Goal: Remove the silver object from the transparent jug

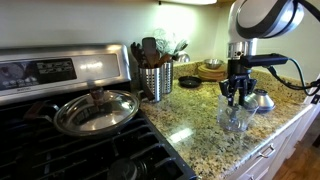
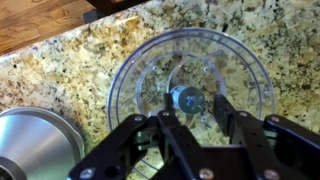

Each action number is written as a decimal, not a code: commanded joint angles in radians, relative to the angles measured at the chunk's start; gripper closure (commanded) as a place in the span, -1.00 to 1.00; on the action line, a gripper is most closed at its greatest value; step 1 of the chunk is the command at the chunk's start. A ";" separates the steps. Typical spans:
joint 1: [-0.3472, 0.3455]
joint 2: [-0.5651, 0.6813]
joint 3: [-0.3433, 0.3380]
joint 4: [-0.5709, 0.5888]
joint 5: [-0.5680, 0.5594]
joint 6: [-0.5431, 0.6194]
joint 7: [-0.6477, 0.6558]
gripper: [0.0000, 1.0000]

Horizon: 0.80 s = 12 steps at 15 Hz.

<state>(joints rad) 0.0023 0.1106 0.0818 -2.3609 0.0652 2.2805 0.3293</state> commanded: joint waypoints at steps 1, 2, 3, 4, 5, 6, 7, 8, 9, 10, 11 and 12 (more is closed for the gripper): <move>0.020 0.016 -0.022 0.012 0.015 0.009 0.009 0.14; 0.019 0.016 -0.022 0.011 0.018 0.009 0.009 0.36; 0.019 0.016 -0.023 0.011 0.020 0.010 0.009 0.45; 0.020 0.015 -0.023 0.011 0.021 0.010 0.010 0.60; 0.020 0.014 -0.023 0.011 0.022 0.010 0.011 0.70; 0.020 0.013 -0.023 0.011 0.021 0.011 0.013 0.81; 0.020 0.012 -0.024 0.011 0.022 0.011 0.013 0.85; 0.019 0.013 -0.024 0.012 0.024 0.009 0.014 0.89; 0.019 0.013 -0.024 0.012 0.026 0.009 0.013 0.83; 0.019 0.014 -0.025 0.013 0.028 0.007 0.013 0.83; 0.018 0.014 -0.026 0.013 0.030 0.007 0.013 0.83; 0.018 0.008 -0.025 0.012 0.034 0.005 0.009 0.84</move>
<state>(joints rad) 0.0024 0.1217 0.0754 -2.3542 0.0777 2.2805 0.3304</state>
